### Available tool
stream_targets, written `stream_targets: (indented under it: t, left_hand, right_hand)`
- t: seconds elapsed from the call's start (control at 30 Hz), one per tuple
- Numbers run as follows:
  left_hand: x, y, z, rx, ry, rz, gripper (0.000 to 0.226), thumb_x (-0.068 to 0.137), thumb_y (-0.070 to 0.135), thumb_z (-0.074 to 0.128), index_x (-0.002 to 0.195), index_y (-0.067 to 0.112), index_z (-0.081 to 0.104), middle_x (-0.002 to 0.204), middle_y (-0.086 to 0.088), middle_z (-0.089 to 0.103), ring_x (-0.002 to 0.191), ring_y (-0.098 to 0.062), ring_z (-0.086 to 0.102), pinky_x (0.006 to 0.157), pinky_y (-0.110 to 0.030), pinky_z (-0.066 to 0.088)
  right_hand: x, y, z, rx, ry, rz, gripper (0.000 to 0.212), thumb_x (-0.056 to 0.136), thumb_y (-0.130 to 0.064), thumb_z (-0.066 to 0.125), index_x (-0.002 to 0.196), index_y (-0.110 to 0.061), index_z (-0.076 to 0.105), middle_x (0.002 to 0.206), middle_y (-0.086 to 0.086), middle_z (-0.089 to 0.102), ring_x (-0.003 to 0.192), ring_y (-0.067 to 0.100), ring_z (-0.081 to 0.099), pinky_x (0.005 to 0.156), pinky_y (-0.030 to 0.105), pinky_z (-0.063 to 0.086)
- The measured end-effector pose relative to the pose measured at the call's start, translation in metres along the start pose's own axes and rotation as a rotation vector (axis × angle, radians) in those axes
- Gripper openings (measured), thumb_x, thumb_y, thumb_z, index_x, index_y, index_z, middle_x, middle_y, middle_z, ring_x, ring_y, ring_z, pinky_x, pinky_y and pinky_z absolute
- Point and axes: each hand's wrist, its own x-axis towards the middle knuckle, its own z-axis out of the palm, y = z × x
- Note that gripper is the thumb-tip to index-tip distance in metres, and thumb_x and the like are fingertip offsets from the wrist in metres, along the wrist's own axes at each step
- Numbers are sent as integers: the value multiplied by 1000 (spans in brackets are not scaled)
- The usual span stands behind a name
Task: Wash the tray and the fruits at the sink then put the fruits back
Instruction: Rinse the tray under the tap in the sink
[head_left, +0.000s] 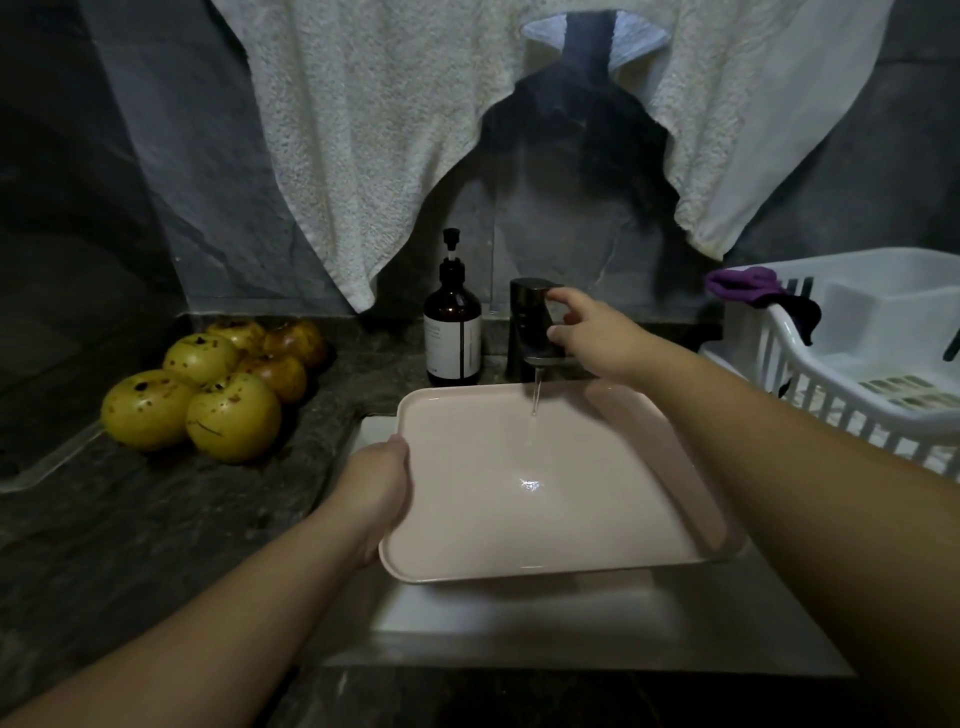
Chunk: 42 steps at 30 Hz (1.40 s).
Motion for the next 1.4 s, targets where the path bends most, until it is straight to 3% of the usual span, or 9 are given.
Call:
stream_targets:
  t: [0.23, 0.37, 0.47, 0.57, 0.67, 0.77, 1.03, 1.23, 1.4]
  left_hand:
    - [4, -1, -2, 40, 10, 7, 41, 113, 34, 39, 125, 4, 65, 117, -18, 70, 107, -34, 66, 104, -44, 51]
    - [4, -1, -2, 36, 21, 12, 44, 113, 32, 40, 133, 0, 62, 126, -19, 67, 114, -35, 64, 103, -40, 49]
    - [5, -2, -1, 41, 29, 33, 40, 113, 33, 40, 131, 4, 62, 120, -15, 65, 104, -30, 63, 86, -32, 45]
    - [5, -4, -2, 52, 40, 39, 38, 112, 35, 41, 124, 7, 63, 119, -14, 66, 98, -28, 64, 87, -34, 50]
    - [4, -6, -2, 81, 24, 22, 47, 111, 38, 40, 126, 1, 66, 123, -18, 69, 111, -35, 66, 106, -46, 51]
    - [2, -7, 0, 65, 26, 19, 45, 111, 38, 41, 124, 3, 67, 121, -16, 69, 108, -32, 66, 102, -42, 52]
    - [-3, -5, -2, -20, -15, -16, 40, 113, 31, 38, 89, 14, 64, 100, -12, 70, 100, -32, 68, 96, -41, 54]
    - [-3, -2, -7, 37, -2, 3, 44, 113, 34, 36, 130, 3, 61, 125, -19, 66, 112, -38, 65, 104, -46, 52]
    - [-4, -4, -2, 33, -1, 4, 33, 112, 37, 37, 114, 13, 60, 119, -17, 68, 108, -36, 67, 104, -49, 53]
  right_hand:
    - [-5, 5, 15, 283, 108, 71, 42, 103, -24, 53, 141, -40, 49, 107, 0, 64, 91, 21, 65, 74, 34, 52]
    - [-31, 14, 38, 214, 323, 177, 27, 104, -21, 45, 125, -26, 61, 121, 7, 66, 104, 28, 65, 86, 42, 54]
    - [-71, 21, 66, -418, 92, -55, 36, 105, -32, 42, 132, -15, 58, 133, 10, 56, 121, 30, 55, 98, 40, 44]
    - [-92, 24, 86, -572, -101, -51, 62, 102, -58, 28, 154, -25, 39, 159, 5, 35, 144, 29, 34, 119, 50, 28]
    - [-87, 25, 91, -616, -101, 191, 73, 99, -68, 19, 161, -30, 21, 169, 7, 15, 155, 32, 11, 122, 60, 7]
    - [-78, 7, 109, -604, -88, 284, 82, 96, -72, 18, 163, -25, 15, 170, 14, 7, 156, 36, 2, 123, 60, 1]
    - [-107, -23, 148, -613, -358, -194, 70, 94, -74, 13, 159, -50, 2, 172, -4, -8, 157, 27, -14, 121, 56, -12]
    - [-110, 35, 82, -635, -198, 237, 77, 91, -82, 9, 159, -48, -3, 171, 1, -12, 156, 35, -14, 122, 57, -9]
    - [-87, 15, 106, -639, -113, 325, 82, 93, -76, 11, 163, -34, 3, 171, 7, -8, 156, 38, -10, 120, 60, -7]
